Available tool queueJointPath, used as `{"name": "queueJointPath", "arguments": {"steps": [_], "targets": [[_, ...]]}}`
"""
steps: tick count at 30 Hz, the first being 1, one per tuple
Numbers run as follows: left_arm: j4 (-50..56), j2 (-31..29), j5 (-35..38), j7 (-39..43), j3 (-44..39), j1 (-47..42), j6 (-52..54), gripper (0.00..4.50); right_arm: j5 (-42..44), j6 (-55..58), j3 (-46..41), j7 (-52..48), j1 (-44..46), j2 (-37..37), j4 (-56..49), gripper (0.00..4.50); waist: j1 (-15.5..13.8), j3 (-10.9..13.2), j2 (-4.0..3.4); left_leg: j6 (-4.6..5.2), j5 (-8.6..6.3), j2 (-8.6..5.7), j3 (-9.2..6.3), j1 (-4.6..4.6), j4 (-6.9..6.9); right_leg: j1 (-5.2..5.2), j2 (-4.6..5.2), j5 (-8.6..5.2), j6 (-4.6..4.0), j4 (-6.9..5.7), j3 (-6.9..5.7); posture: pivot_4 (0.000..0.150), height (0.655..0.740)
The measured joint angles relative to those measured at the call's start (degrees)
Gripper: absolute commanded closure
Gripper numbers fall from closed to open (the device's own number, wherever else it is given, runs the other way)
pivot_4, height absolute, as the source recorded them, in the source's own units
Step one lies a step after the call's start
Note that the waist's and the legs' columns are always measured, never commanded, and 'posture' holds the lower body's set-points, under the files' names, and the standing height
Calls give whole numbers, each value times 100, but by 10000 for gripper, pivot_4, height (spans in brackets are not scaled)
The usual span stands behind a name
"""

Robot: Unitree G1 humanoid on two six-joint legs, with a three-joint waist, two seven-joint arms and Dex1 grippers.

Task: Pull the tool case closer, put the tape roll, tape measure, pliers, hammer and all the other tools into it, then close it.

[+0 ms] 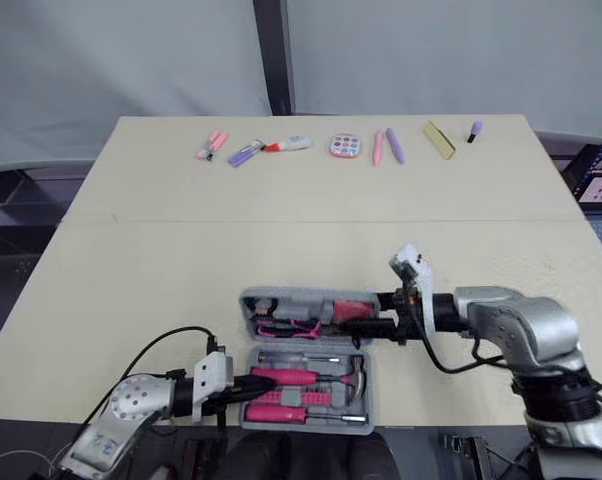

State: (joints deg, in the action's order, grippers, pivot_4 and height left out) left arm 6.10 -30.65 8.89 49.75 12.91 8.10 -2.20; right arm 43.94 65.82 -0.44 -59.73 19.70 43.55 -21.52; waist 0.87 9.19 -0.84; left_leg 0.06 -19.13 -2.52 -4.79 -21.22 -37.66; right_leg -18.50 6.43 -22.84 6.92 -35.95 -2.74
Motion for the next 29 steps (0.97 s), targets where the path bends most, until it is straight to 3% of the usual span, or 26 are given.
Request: {"name": "queueJointPath", "arguments": {"steps": [3,7,10,13,20,29], "targets": [[501,17,157,-314,-319,402,411,44747,192,-1,-12,-75,-458,503,-890,0,-65,4,7,0,-2,5,6,-8,-3,-4,2,0,0,6,3,1500,7400],[1427,-592,953,-517,-2082,1853,1331,44747,100,-379,-694,-357,-1764,1646,-1727,0,-105,24,43,-5,-10,22,7,-16,0,0,0,-1,0,34,-1,1500,7400],[1588,-803,1667,-95,-3272,2642,1587,44747,-218,-1001,-1393,-625,-2895,1857,-1909,0,-196,35,63,1,-13,22,40,-8,-6,10,-6,-1,1,43,-26,1500,7400],[1199,-980,2010,36,-4212,2464,1716,44747,-493,-1596,-1869,-616,-3300,1733,-1845,0,-269,39,64,10,-14,9,50,0,-11,12,0,2,6,46,-26,1500,7400],[1138,-984,1766,39,-3820,1465,1321,44747,-1434,-3171,-1744,-33,-3458,786,-1375,0,-215,40,76,29,-32,-2,57,-5,-13,5,5,7,14,33,-15,1500,7400],[1135,-739,1421,-293,-3169,888,1333,44747,-1812,-3967,-1565,298,-3625,257,-996,0,-167,41,76,29,-32,11,67,4,-23,7,-1,8,17,29,-11,1500,7400]]}}
